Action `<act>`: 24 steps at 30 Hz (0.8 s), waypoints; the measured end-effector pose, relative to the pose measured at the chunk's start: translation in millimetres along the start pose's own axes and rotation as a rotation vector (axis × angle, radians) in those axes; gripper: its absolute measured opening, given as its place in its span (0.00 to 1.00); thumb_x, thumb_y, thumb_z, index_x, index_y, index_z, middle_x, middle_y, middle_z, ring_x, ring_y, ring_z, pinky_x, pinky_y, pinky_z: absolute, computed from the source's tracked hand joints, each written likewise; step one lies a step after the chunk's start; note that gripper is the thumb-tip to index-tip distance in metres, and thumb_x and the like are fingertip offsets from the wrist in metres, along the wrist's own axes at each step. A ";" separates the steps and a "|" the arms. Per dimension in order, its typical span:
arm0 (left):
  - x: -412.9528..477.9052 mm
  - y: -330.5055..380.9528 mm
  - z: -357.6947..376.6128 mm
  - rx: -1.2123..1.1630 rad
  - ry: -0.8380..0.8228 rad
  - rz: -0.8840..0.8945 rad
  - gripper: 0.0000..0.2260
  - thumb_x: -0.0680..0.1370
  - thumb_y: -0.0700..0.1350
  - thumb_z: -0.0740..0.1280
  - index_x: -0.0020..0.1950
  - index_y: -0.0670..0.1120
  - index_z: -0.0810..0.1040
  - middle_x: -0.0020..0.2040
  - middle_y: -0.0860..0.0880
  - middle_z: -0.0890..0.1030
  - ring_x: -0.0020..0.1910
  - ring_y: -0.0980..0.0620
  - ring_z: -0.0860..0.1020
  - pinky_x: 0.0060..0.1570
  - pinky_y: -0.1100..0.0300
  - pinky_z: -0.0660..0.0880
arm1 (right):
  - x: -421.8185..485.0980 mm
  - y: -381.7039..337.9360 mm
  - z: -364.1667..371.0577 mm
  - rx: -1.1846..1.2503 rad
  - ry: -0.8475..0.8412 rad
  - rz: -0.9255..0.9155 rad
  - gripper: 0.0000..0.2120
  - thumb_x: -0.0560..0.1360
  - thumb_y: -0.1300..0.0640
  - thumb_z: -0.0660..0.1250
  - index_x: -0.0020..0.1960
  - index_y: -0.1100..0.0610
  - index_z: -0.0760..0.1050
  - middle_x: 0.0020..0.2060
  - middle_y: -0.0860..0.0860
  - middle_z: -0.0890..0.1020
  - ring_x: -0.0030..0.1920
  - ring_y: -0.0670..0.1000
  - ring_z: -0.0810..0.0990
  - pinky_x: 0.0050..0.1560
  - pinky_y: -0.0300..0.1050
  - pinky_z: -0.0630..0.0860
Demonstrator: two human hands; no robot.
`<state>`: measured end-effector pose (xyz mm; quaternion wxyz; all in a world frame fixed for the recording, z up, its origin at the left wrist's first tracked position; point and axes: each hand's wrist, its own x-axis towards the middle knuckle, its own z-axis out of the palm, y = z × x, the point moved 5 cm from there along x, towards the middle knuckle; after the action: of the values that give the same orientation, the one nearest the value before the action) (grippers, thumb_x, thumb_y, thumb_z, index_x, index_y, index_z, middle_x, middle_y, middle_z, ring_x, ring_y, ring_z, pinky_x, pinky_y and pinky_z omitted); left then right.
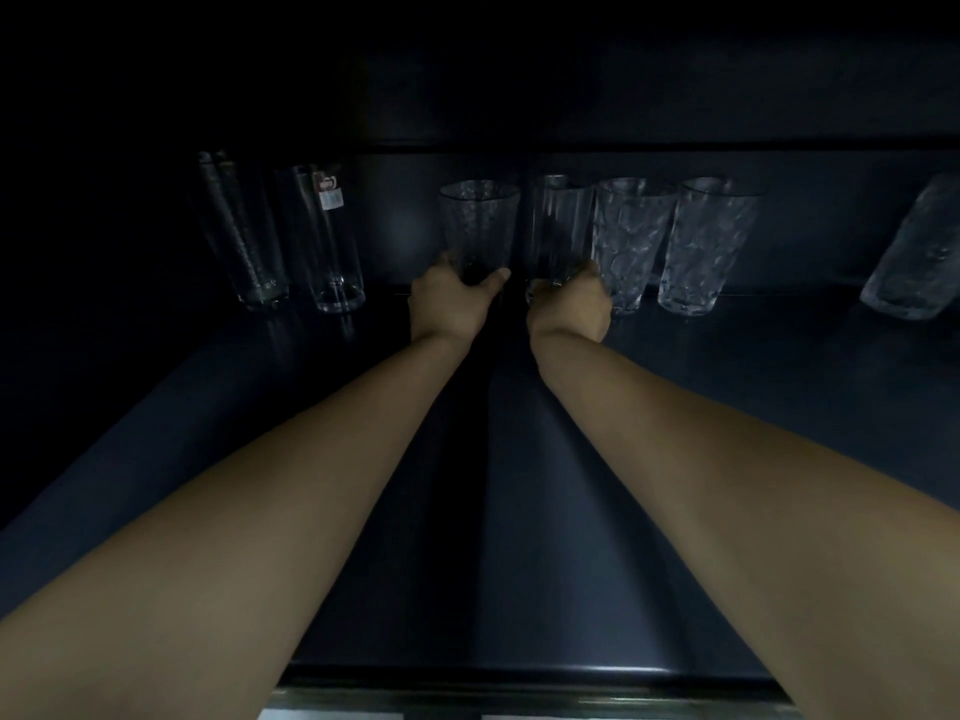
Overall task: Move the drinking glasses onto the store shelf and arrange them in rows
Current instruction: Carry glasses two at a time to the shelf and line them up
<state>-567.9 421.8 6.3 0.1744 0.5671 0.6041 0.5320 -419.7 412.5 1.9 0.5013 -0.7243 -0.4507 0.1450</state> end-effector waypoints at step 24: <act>-0.6 1.3 2.1 0.043 -0.030 0.013 0.26 0.73 0.55 0.74 0.64 0.41 0.77 0.60 0.45 0.81 0.59 0.48 0.79 0.48 0.66 0.72 | 2.6 2.3 1.4 -0.024 0.007 -0.027 0.21 0.80 0.58 0.64 0.71 0.61 0.67 0.63 0.58 0.78 0.62 0.56 0.78 0.54 0.45 0.74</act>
<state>-565.4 421.9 6.4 0.1678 0.5827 0.6089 0.5114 -418.0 415.2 -0.1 0.4960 -0.7247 -0.4603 0.1304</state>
